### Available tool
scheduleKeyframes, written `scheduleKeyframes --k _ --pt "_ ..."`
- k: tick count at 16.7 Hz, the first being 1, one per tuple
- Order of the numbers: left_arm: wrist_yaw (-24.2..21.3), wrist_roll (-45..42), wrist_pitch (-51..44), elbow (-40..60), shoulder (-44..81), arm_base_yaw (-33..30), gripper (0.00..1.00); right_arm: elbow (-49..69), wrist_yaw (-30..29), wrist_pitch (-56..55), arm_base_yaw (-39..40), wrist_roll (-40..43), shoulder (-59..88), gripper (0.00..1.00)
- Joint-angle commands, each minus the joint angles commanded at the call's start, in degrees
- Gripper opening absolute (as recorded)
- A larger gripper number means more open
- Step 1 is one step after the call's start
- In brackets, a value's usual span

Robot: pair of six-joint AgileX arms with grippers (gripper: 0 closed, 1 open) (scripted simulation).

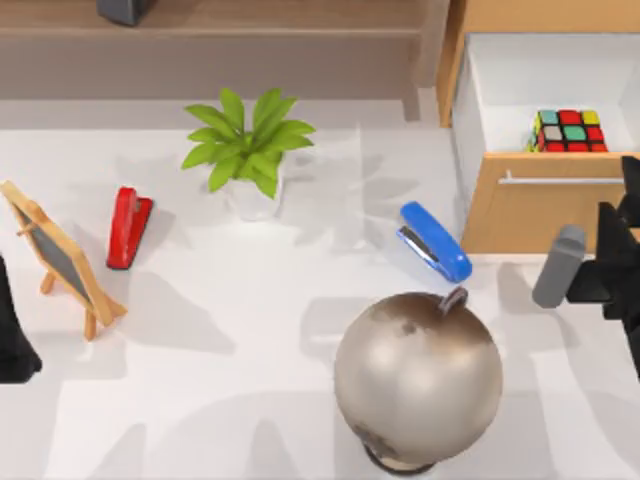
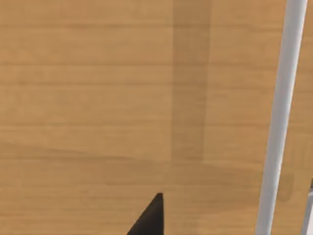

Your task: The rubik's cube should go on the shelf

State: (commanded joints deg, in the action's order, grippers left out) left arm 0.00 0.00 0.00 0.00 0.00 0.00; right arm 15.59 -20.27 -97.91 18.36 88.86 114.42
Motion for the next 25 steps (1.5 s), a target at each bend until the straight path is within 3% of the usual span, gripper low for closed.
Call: scheduleKeyframes --k 18,25 --pt "0.0 0.0 0.0 0.0 0.0 0.0 1.0 -4.18 -1.84 -3.74 1.82 -0.03 -0.49 1.0" --pt "0.0 0.0 0.0 0.0 0.0 0.0 1.0 -1.86 0.11 5.05 4.3 -6.24 -3.77 1.0"
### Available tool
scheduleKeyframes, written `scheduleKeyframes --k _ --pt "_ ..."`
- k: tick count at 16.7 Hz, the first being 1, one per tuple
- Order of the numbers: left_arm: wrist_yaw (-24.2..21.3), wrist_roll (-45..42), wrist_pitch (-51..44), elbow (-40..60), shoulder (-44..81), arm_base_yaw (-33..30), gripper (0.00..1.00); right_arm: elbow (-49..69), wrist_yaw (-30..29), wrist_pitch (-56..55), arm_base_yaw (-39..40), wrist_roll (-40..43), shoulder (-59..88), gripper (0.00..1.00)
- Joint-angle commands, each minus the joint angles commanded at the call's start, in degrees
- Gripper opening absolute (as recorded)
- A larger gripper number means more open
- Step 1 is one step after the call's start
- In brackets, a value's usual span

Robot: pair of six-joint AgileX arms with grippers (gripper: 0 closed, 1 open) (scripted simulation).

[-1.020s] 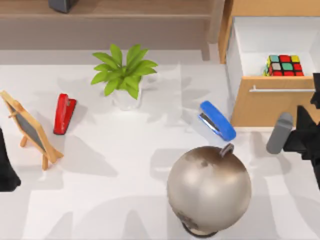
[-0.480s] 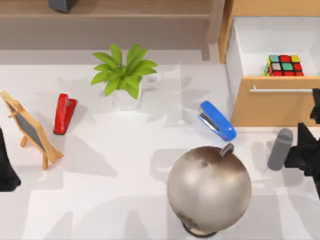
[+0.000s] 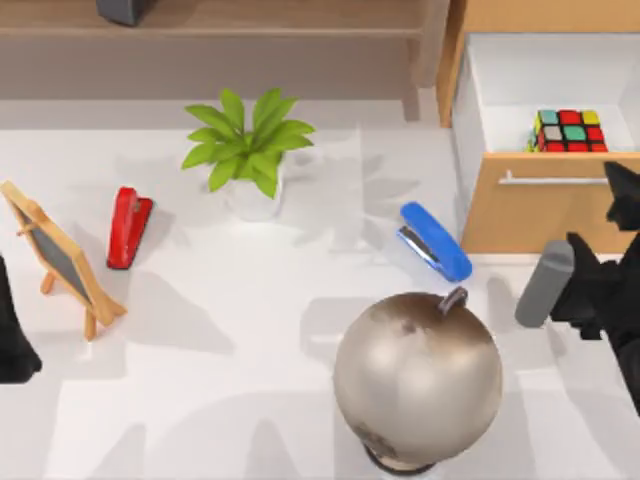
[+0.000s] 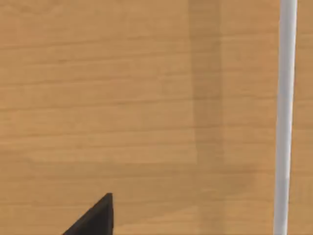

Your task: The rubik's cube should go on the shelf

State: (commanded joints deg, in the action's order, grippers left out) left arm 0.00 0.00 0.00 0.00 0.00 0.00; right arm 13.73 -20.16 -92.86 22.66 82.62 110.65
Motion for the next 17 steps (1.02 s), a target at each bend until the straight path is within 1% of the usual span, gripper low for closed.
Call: scheduleKeyframes --k 4,8,12,17 --pt "0.0 0.0 0.0 0.0 0.0 0.0 1.0 6.0 2.98 16.06 3.73 -11.4 -7.43 1.0" --pt "0.0 0.0 0.0 0.0 0.0 0.0 1.0 17.43 6.42 38.88 6.52 -25.66 -11.54 1.0" --pt "0.0 0.0 0.0 0.0 0.0 0.0 1.0 33.88 9.48 65.54 6.42 -40.7 -10.73 1.0" --pt "0.0 0.0 0.0 0.0 0.0 0.0 1.0 59.12 12.66 100.29 2.35 -58.69 -4.37 1.0"
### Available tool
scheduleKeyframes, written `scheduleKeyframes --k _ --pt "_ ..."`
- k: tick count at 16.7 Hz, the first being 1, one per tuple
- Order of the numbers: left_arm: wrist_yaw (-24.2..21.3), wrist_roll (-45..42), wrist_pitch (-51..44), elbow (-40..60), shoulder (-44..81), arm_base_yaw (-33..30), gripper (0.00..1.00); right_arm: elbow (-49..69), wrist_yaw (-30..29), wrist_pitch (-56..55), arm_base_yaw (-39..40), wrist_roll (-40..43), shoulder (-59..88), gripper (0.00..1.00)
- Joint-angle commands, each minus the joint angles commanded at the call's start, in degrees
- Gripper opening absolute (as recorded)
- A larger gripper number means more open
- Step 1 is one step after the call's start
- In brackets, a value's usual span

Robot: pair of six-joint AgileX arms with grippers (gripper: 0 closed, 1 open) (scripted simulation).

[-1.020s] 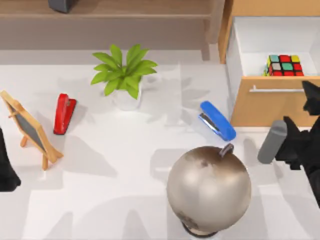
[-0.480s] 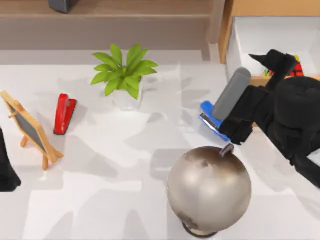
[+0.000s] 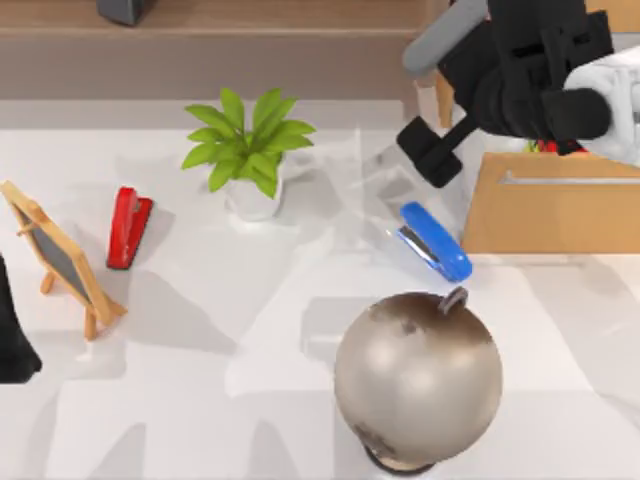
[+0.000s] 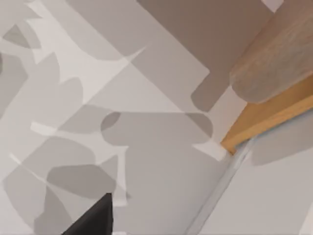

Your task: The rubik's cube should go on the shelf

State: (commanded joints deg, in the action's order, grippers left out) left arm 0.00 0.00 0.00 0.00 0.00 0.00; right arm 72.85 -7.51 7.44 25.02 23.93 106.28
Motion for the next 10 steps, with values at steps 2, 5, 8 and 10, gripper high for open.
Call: scheduleKeyframes --k 2,5,8,10 --pt "0.0 0.0 0.0 0.0 0.0 0.0 1.0 10.64 1.08 13.4 -2.46 -6.5 3.7 1.0" --pt "0.0 0.0 0.0 0.0 0.0 0.0 1.0 26.17 2.53 32.2 -6.49 -15.24 9.89 1.0" --pt "0.0 0.0 0.0 0.0 0.0 0.0 1.0 40.34 3.76 48.7 -10.42 -22.5 16.49 1.0" --pt "0.0 0.0 0.0 0.0 0.0 0.0 1.0 48.61 4.46 58.11 -12.71 -26.46 20.96 1.0"
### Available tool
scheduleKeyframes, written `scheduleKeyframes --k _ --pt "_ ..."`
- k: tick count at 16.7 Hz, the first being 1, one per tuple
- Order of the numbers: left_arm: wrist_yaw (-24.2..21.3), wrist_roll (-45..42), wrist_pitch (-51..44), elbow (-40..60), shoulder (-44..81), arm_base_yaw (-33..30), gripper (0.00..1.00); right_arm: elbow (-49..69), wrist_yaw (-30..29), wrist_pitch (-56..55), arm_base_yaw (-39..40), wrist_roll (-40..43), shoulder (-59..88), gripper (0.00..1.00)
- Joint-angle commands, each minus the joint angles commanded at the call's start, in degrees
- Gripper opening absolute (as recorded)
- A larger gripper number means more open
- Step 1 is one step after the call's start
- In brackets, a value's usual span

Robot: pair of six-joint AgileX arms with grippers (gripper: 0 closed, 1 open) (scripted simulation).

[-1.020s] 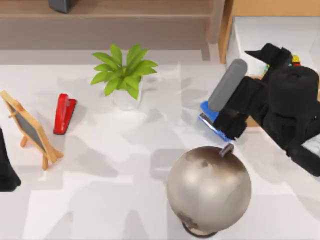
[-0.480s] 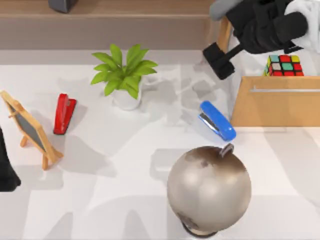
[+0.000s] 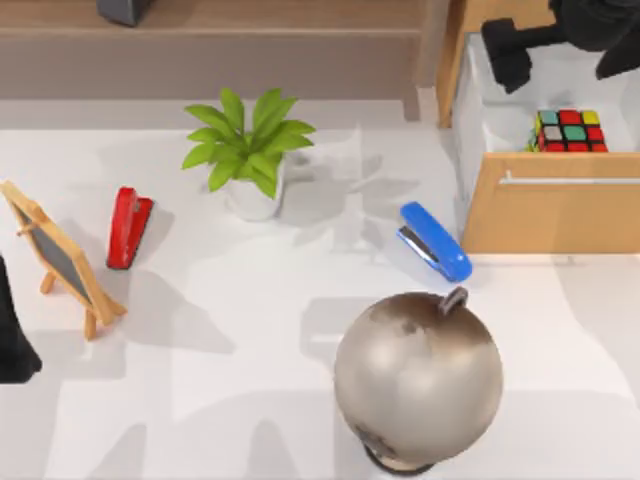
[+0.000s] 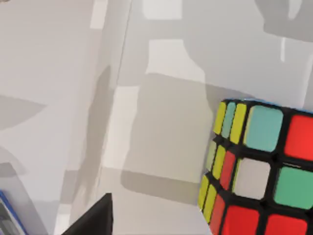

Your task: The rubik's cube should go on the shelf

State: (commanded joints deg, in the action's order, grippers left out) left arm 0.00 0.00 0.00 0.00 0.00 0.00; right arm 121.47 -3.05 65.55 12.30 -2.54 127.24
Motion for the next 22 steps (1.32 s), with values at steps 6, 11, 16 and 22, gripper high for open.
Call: scheduleKeyframes --k 6,11,16,22 --pt "0.0 0.0 0.0 0.0 0.0 0.0 1.0 16.65 1.46 17.17 -3.99 -7.08 11.29 1.0" --pt "0.0 0.0 0.0 0.0 0.0 0.0 1.0 19.31 1.68 19.14 -4.49 -8.0 13.23 1.0" --pt "0.0 0.0 0.0 0.0 0.0 0.0 1.0 18.42 1.64 18.68 -4.16 -8.16 12.73 1.0" --pt "0.0 0.0 0.0 0.0 0.0 0.0 1.0 9.35 1.76 12.78 -4.35 -7.93 9.97 1.0"
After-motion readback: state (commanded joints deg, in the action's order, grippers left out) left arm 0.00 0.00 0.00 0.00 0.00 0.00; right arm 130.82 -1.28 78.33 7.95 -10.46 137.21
